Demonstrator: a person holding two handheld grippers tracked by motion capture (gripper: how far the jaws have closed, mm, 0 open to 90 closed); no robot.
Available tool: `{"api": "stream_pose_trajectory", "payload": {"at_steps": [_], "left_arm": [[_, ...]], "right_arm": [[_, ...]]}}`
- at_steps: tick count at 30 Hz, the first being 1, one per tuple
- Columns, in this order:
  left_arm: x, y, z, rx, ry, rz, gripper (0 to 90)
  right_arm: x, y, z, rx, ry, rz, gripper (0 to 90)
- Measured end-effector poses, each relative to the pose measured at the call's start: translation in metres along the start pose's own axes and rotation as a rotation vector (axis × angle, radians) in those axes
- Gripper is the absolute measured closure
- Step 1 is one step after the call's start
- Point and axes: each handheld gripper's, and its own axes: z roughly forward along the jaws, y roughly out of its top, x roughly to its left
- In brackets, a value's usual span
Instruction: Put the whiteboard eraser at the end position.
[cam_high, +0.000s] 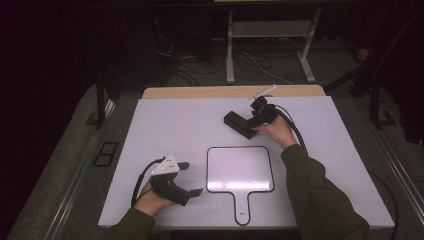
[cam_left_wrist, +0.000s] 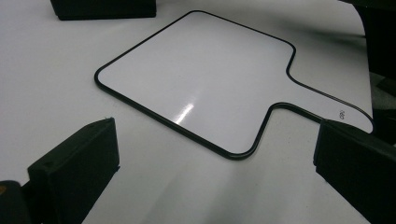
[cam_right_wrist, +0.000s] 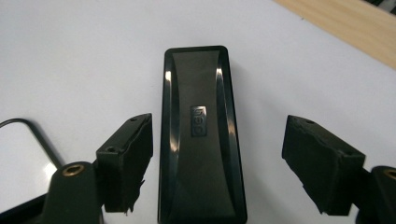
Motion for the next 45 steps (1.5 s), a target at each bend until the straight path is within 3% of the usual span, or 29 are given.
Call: {"api": "stream_pose_trajectory", "payload": {"at_steps": [6, 22, 26, 29, 36, 45], "left_arm": [[-0.001, 0.000, 0.000, 0.006, 0.002, 0.006, 0.0], [-0.002, -0.001, -0.001, 0.007, 0.000, 0.006, 0.0], [-0.001, -0.001, -0.001, 0.005, 0.000, 0.007, 0.0], [-0.001, -0.001, -0.002, 0.003, 0.000, 0.007, 0.0], [-0.001, -0.001, -0.002, 0.001, 0.000, 0.007, 0.0], [-0.001, -0.002, -0.002, 0.000, 0.001, 0.014, 0.0]], "right_arm": [[0.006, -0.014, -0.017, -0.045, -0.018, -0.022, 23.2], [0.029, -0.057, -0.066, -0.144, 0.041, 0.001, 18.4], [0.035, -0.072, -0.075, -0.154, 0.044, -0.010, 18.3], [0.038, -0.084, -0.082, -0.163, 0.071, 0.002, 17.5], [0.041, -0.110, -0.099, -0.196, 0.082, 0.021, 16.4], [0.045, -0.144, -0.114, -0.219, 0.046, 0.021, 16.4]]}}
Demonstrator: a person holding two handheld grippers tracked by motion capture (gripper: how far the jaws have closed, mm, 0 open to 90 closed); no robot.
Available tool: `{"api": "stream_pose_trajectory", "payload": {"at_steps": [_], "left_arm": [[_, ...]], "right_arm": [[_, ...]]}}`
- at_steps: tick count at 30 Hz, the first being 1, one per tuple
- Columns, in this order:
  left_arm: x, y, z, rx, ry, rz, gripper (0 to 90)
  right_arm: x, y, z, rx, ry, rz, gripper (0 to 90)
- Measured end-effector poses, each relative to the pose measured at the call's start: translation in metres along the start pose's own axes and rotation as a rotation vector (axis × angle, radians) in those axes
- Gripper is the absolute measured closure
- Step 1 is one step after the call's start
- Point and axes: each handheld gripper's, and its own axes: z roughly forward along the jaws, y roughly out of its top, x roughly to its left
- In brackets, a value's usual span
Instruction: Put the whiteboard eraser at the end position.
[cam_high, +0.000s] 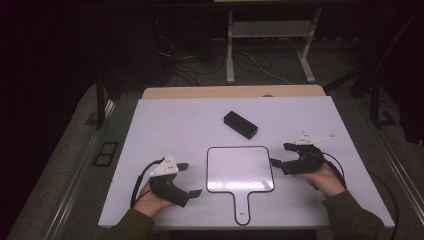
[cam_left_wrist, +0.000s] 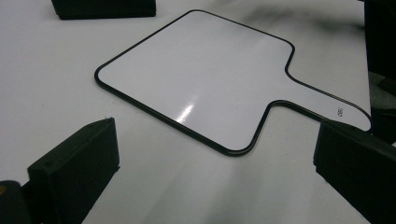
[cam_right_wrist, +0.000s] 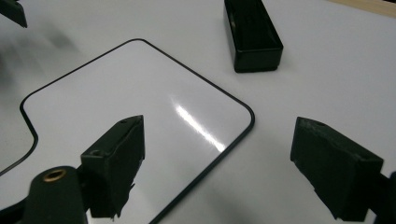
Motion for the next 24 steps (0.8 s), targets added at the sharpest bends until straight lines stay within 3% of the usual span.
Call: {"api": "stream_pose_trajectory", "payload": {"at_steps": [12, 18, 24], "left_arm": [[0.002, 0.000, -0.001, -0.004, 0.005, -0.005, 0.0], [0.002, 0.000, -0.001, -0.001, 0.004, -0.004, 0.0], [0.002, 0.000, 0.000, 0.001, 0.004, -0.006, 0.0]], "right_arm": [[0.007, -0.026, -0.014, -0.037, -0.017, 0.008, 12.8], [0.011, -0.039, -0.019, -0.022, -0.045, -0.013, 12.8], [0.012, -0.051, -0.027, -0.024, -0.043, -0.019, 12.8]]}}
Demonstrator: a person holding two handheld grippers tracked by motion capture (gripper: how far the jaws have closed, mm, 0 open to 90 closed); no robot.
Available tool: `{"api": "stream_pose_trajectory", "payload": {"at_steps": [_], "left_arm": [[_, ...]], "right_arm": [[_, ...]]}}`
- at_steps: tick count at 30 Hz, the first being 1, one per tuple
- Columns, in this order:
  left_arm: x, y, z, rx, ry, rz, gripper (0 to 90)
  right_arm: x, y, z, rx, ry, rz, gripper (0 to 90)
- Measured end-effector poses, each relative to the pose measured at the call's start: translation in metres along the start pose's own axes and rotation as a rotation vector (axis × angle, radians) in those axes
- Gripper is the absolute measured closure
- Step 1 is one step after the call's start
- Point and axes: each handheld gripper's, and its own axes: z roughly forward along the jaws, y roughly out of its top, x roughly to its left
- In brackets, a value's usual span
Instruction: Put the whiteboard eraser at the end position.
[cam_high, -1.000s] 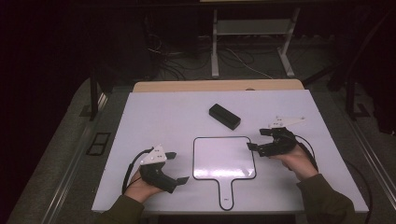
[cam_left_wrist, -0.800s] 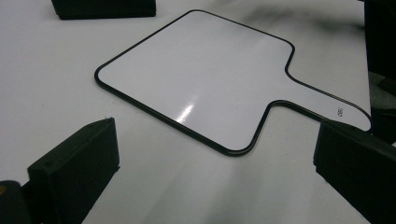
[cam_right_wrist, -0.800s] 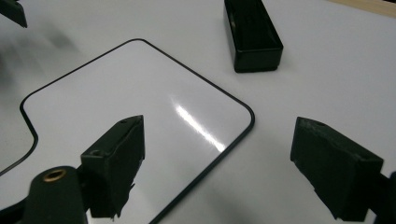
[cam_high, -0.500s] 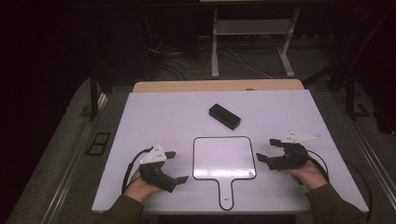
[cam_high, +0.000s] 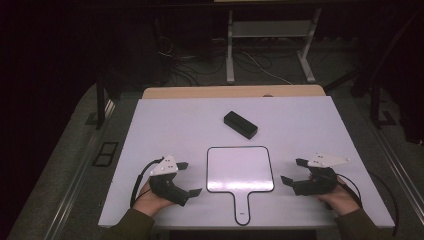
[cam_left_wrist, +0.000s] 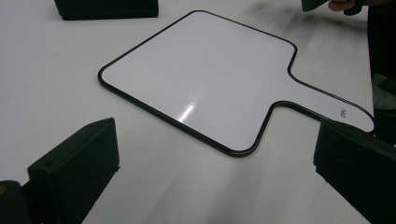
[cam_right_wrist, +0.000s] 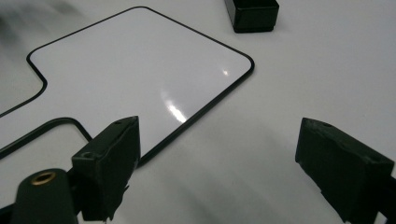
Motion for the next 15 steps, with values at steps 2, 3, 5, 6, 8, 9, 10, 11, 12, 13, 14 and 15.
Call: {"api": "stream_pose_trajectory", "payload": {"at_steps": [2, 3, 5, 6, 8, 9, 10, 11, 12, 13, 14, 15], "left_arm": [[0.000, 0.000, 0.000, -0.001, 0.000, 0.000, 0.0], [0.000, 0.000, 0.000, -0.001, 0.001, 0.000, 0.0], [0.000, 0.000, 0.000, 0.000, 0.001, 0.000, 0.0], [0.000, 0.000, 0.000, 0.003, 0.002, 0.002, 0.0], [0.000, 0.000, 0.000, 0.005, 0.003, 0.003, 0.0], [0.000, 0.000, 0.000, 0.004, 0.003, 0.004, 0.0], [-0.001, 0.000, 0.000, 0.004, 0.004, 0.002, 0.0], [-0.001, 0.000, 0.000, 0.004, 0.004, 0.004, 0.0], [0.000, 0.000, 0.000, 0.004, 0.005, 0.002, 0.0], [0.000, 0.000, 0.000, 0.004, 0.005, 0.004, 0.0], [0.000, 0.000, 0.000, 0.003, 0.005, 0.003, 0.0], [0.000, 0.000, 0.000, 0.004, 0.005, 0.004, 0.0]], "right_arm": [[0.000, -0.004, -0.003, -0.002, -0.003, 0.005, 12.8], [0.000, -0.005, -0.004, 0.000, -0.003, 0.007, 12.8], [0.000, -0.008, -0.005, 0.000, -0.007, 0.012, 12.8], [0.000, -0.009, -0.006, 0.003, -0.008, 0.010, 12.8], [0.001, -0.011, -0.006, 0.008, -0.014, 0.007, 12.8], [0.001, -0.012, -0.006, 0.012, -0.015, 0.002, 12.8], [0.001, -0.012, -0.006, 0.014, -0.014, -0.001, 12.8], [0.001, -0.012, -0.006, 0.016, -0.016, -0.002, 12.8], [0.001, -0.012, -0.006, 0.017, -0.016, -0.004, 12.8], [0.001, -0.012, -0.005, 0.017, -0.018, -0.005, 12.8], [0.001, -0.012, -0.005, 0.016, -0.018, -0.005, 12.8], [0.001, -0.012, -0.005, 0.016, -0.018, -0.008, 12.7]]}}
